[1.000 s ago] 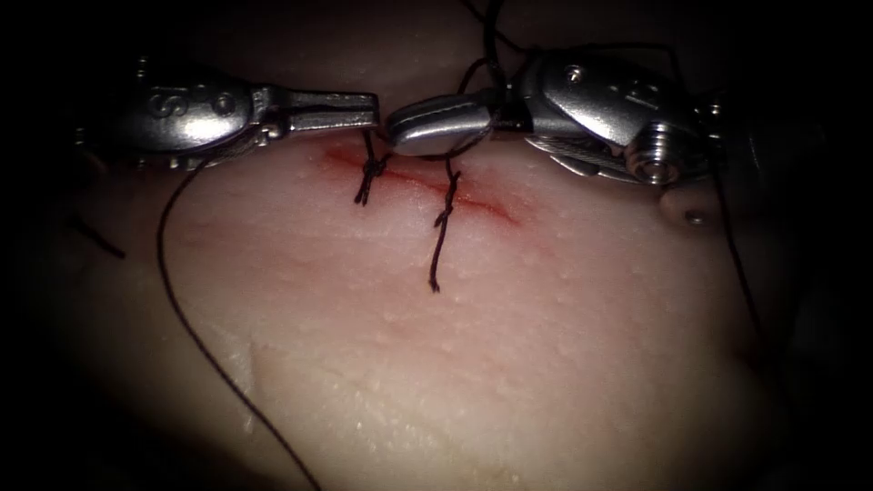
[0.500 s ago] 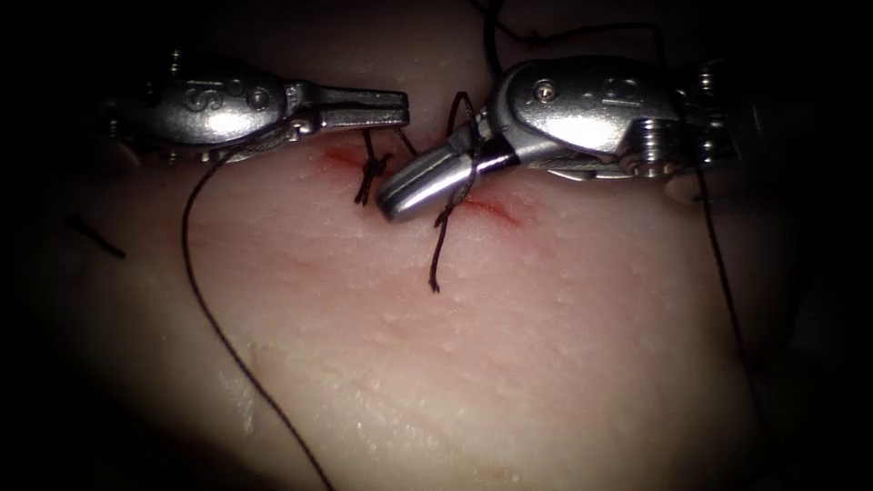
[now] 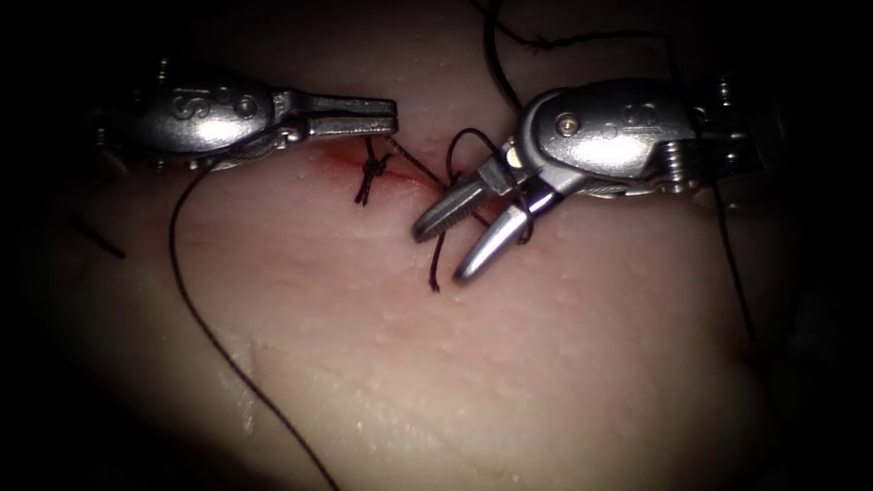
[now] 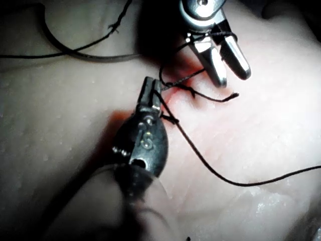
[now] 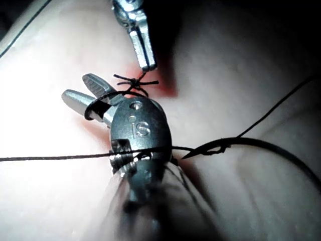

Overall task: Wound Closure
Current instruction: Right driver picks up tail, then right hand pulls tail upwards through loop and left gripper pulls downward on working end to tighten, then left grasper wraps thread once counter-clockwise around right needle driver

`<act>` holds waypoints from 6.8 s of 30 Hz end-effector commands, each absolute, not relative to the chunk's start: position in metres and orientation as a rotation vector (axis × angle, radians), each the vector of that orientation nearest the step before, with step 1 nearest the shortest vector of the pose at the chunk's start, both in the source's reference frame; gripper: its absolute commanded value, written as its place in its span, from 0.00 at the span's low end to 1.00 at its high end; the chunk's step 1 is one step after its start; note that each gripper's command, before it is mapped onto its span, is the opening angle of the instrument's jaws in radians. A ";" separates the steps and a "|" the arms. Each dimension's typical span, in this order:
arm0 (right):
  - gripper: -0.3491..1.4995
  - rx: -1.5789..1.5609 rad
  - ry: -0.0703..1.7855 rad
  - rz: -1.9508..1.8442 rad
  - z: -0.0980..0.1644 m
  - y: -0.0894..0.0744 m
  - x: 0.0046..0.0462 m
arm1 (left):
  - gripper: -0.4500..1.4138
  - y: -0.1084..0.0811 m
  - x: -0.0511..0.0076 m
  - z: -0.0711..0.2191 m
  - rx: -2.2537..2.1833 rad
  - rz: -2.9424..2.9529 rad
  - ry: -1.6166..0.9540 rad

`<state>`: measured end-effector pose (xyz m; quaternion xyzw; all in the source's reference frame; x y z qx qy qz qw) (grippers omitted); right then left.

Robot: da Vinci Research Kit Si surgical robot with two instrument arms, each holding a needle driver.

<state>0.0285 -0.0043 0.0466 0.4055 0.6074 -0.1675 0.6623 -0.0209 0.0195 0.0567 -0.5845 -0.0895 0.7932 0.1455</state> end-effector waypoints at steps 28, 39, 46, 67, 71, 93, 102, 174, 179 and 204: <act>0.34 0.853 1.255 -0.418 0.049 -0.006 0.0308 | 0.00 0.018 -0.0214 0.057 -1.681 2.280 -0.271; 0.00 0.842 1.266 -0.407 0.049 -0.005 0.0303 | 0.00 0.018 -0.0212 0.057 -1.682 2.279 -0.274; 0.00 0.820 1.306 -0.348 0.049 -0.003 0.0299 | 0.00 0.015 -0.0202 0.055 -1.693 2.284 -0.288; 0.00 0.792 1.322 -0.283 0.050 0.000 0.0289 | 0.00 0.003 -0.0181 0.047 -1.720 2.313 -0.310; 0.00 0.791 1.321 -0.279 0.050 0.001 0.0287 | 0.00 0.001 -0.0177 0.046 -1.728 2.319 -0.312; 0.00 0.763 1.296 -0.256 0.052 0.003 0.0277 | 0.00 -0.007 -0.0174 0.043 -1.720 2.328 -0.330; 0.00 0.751 1.292 -0.244 0.052 0.003 0.0276 | 0.00 -0.011 -0.0170 0.042 -1.715 2.323 -0.347; 0.38 0.214 1.438 0.526 0.046 -0.006 0.0262 | 0.00 0.024 -0.0235 0.043 -1.859 2.372 -0.207; 0.37 0.230 1.469 0.514 0.045 -0.007 0.0279 | 0.00 0.025 -0.0244 0.046 -1.862 2.373 -0.197; 0.41 0.080 1.620 0.650 0.043 -0.007 0.0287 | 0.00 0.019 -0.0231 0.057 -1.743 2.429 -0.170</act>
